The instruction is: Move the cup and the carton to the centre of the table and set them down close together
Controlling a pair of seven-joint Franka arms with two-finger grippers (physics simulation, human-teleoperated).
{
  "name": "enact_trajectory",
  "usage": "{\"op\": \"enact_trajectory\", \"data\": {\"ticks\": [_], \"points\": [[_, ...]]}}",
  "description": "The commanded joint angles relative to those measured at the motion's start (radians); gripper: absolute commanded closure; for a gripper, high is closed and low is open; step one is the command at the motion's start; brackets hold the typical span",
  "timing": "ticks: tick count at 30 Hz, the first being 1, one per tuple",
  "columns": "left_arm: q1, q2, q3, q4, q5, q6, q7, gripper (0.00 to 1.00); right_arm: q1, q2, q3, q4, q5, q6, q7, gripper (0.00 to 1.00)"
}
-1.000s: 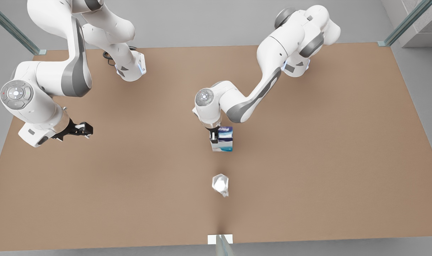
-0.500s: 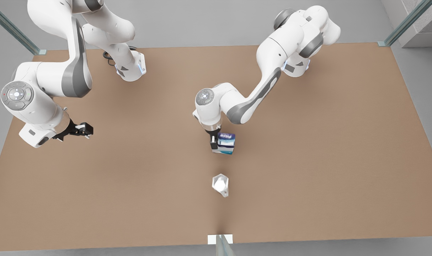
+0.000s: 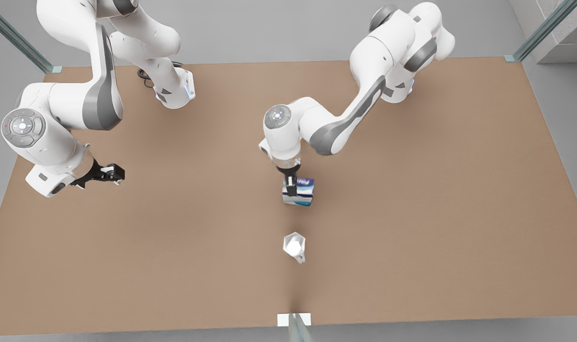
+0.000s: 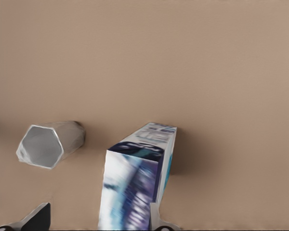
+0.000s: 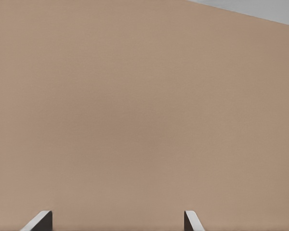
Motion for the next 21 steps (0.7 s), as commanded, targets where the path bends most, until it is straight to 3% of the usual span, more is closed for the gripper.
{"op": "enact_trajectory", "data": {"ticks": [1,3,6,9,13,14,17,21], "points": [[0.015,-0.014,0.000,0.001,-0.050,-0.003,0.000,0.00,-0.001,0.000,0.000,0.000,0.000,0.000,0.000,0.00],[0.101,-0.068,-0.004,0.000,-0.126,-0.050,-0.008,0.00,-0.001,0.000,0.000,0.000,0.000,0.001,0.000,0.00],[0.221,-0.146,0.002,-0.020,-0.125,-0.096,-0.381,0.00,-0.001,0.000,0.000,0.000,0.000,0.001,0.000,0.00],[0.348,-0.151,0.031,-0.066,-0.117,-0.118,-0.724,0.00,-0.001,0.000,0.001,0.000,0.000,0.000,0.000,0.00],[0.548,-0.125,0.031,-0.066,-0.082,-0.073,-0.795,0.00,-0.001,0.000,0.000,0.000,0.000,0.001,0.000,0.00],[0.560,-0.141,0.032,-0.068,-0.091,-0.116,-1.008,0.00,-0.001,0.000,0.000,0.000,0.000,0.001,-0.002,0.00],[0.594,-0.243,0.134,-0.150,-0.186,-0.121,-0.741,0.00,-0.005,-0.002,0.001,0.000,0.002,0.000,-0.002,0.00],[0.603,-0.227,0.172,-0.155,-0.267,-0.095,-0.638,0.00,-0.007,-0.002,0.001,0.000,0.002,0.001,-0.002,0.00]]}}
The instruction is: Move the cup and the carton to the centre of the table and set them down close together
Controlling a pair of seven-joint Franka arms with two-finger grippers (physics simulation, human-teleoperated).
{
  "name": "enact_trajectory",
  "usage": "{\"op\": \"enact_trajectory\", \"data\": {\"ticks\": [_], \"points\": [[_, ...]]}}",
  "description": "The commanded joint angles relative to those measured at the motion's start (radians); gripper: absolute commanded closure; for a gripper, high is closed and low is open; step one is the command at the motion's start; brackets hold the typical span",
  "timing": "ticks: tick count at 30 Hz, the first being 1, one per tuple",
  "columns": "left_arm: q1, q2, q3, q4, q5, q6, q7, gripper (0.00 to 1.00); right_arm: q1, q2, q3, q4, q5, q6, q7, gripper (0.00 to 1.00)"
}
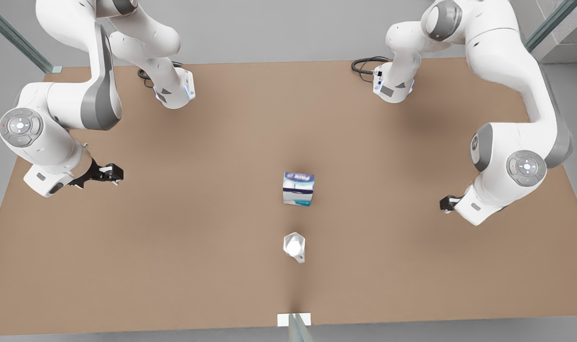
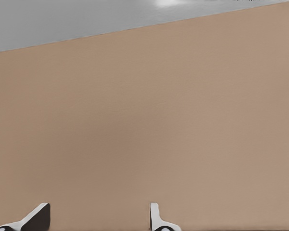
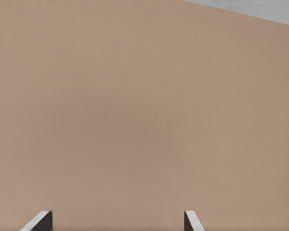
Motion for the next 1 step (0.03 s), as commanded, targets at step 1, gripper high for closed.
{"op": "enact_trajectory", "data": {"ticks": [1], "points": [[-0.001,0.001,0.000,0.000,-0.057,0.000,-0.006,0.00,0.000,0.001,0.000,0.000,0.000,0.001,0.000,0.00]]}}
